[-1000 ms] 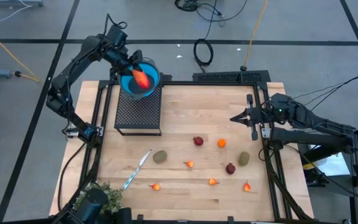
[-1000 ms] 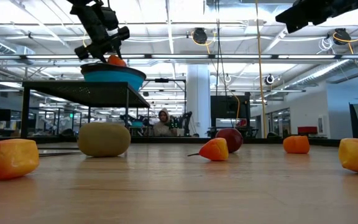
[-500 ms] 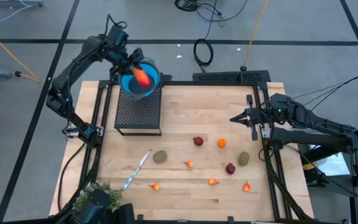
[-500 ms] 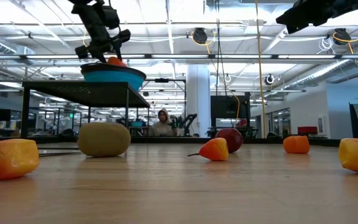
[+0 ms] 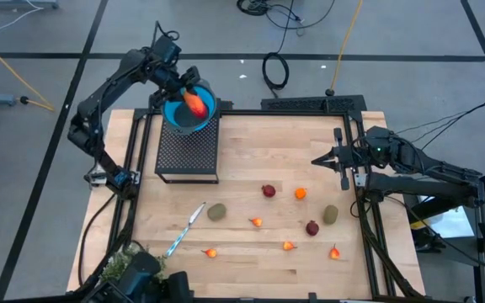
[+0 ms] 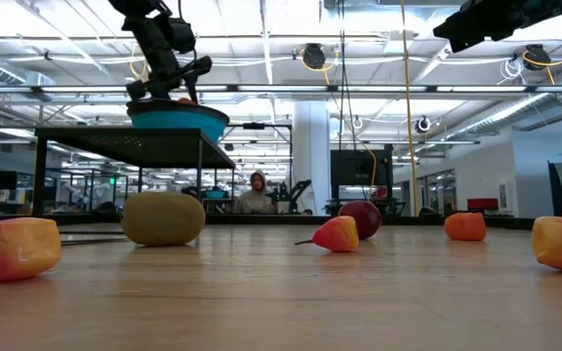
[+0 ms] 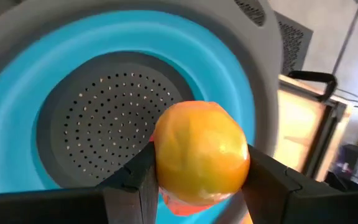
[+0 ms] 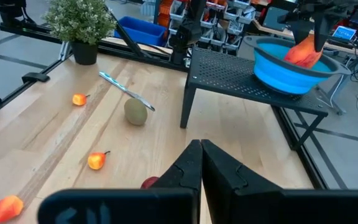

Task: Pick & Place Fruit
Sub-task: Put the red mango into the blue strainer bowl on the shelf

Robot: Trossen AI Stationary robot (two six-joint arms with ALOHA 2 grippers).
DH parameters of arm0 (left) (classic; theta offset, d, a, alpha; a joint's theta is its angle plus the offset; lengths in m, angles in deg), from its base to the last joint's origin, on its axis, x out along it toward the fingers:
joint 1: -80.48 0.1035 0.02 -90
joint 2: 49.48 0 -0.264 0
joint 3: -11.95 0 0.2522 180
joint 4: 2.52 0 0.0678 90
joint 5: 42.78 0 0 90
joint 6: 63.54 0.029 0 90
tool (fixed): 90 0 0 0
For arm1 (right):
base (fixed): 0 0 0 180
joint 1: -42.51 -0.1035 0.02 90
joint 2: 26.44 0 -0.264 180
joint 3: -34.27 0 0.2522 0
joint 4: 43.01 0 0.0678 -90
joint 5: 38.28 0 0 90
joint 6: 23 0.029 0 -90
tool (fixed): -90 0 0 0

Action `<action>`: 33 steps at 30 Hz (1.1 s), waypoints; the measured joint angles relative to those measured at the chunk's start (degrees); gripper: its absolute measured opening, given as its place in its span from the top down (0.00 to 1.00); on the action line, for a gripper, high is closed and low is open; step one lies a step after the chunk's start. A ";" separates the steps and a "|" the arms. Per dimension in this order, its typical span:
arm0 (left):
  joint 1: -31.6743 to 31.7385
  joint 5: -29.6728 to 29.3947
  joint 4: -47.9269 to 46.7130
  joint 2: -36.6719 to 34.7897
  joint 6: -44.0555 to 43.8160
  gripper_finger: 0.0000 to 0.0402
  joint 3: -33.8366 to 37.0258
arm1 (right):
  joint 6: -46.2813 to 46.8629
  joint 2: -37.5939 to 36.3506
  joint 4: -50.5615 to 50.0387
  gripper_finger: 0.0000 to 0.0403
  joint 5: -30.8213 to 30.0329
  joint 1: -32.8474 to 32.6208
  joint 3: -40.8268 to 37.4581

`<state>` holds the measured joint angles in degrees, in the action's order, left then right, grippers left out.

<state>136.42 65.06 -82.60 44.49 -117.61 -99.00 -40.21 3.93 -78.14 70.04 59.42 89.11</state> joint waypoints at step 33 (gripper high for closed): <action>0.17 -0.27 1.24 0.31 6.01 0.49 0.00 | 0.19 0.02 0.04 1.00 0.00 0.00 0.00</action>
<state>136.59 64.78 -81.36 44.80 -111.59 -99.00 -40.02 3.95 -78.09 70.04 59.42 89.11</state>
